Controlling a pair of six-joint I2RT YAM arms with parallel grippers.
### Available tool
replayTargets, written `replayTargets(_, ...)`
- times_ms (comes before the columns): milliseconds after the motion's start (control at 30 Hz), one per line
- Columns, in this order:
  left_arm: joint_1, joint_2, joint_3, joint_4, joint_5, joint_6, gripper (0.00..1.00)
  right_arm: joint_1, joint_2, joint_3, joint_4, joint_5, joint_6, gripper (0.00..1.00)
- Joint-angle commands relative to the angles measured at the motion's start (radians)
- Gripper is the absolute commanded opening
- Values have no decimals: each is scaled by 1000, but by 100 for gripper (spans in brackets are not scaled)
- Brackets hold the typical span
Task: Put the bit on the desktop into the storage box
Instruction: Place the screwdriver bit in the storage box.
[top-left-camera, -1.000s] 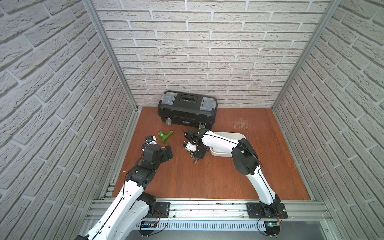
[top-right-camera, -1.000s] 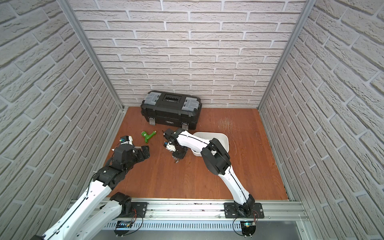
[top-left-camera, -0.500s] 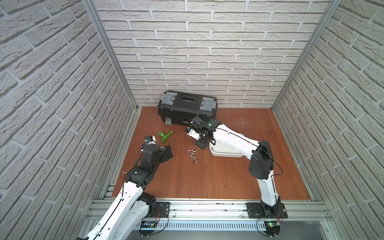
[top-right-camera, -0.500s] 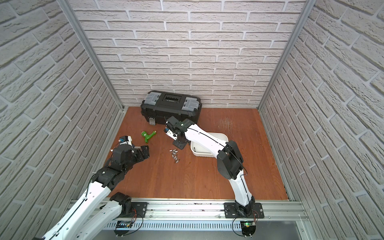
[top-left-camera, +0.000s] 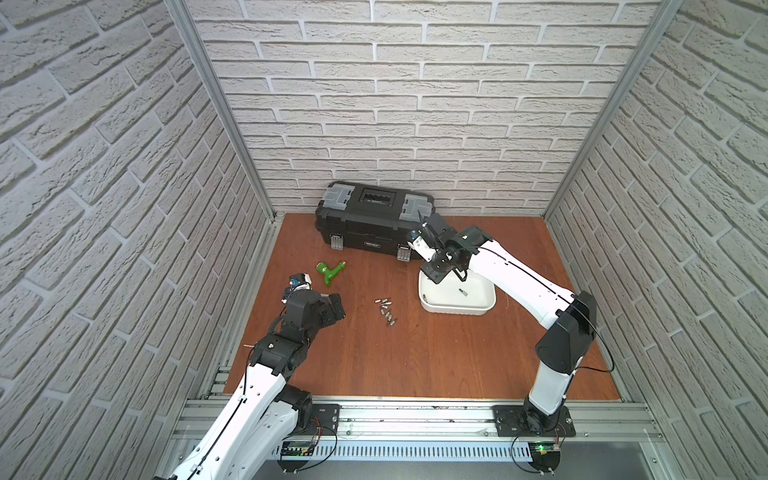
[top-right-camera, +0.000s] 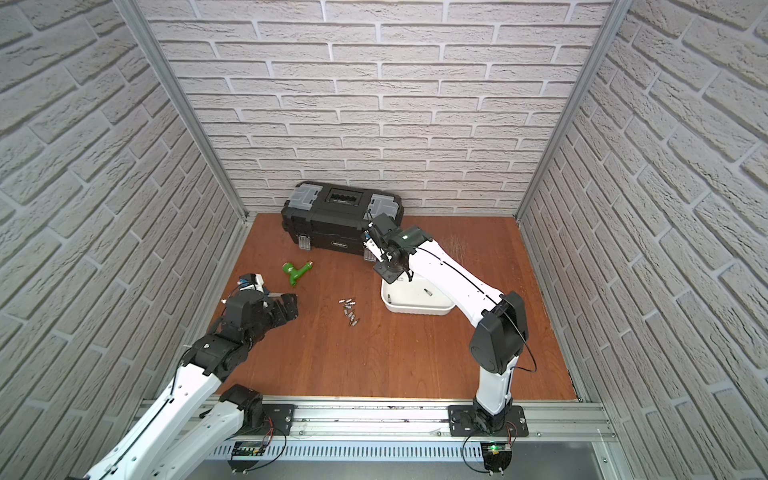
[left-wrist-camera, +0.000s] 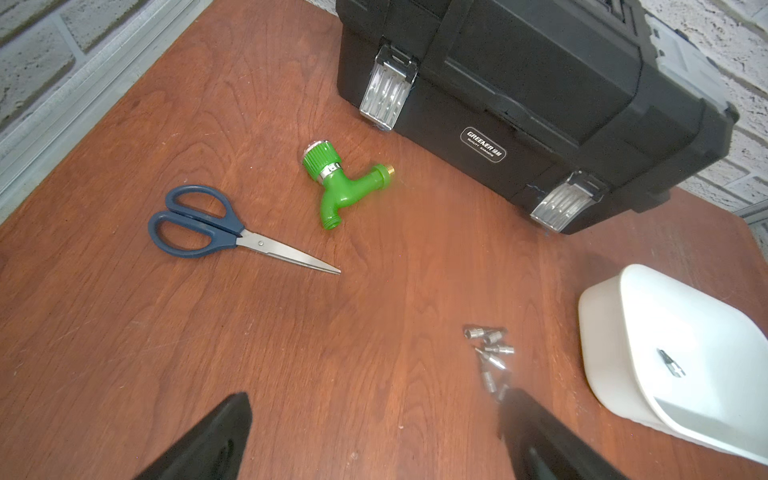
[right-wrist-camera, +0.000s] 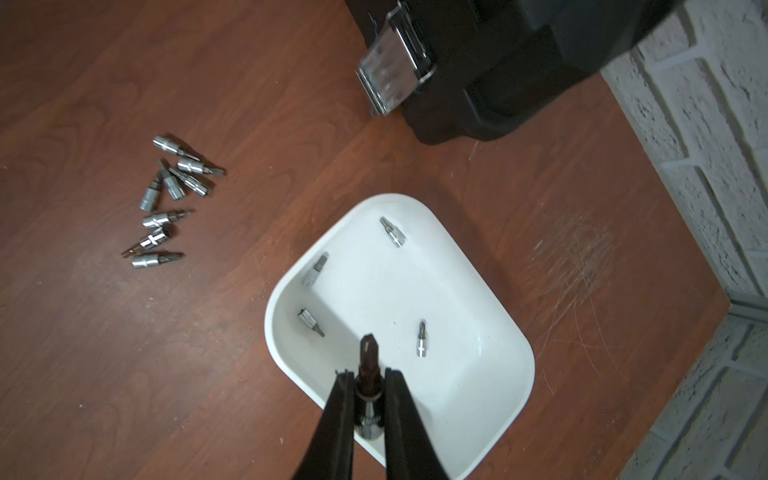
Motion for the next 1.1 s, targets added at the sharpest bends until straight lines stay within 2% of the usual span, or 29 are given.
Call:
replayTargets(0,8,5,26,8,-5,5,98,-36,-53,-59,26,13,18,10)
replayTargets(333,10,27,31,20,9,16,98,-120,-45,-200,102,-38,40,9)
replayTargets(1067,14,61,35,35,22,22,98,-150,108,-258,178,-78,47,10)
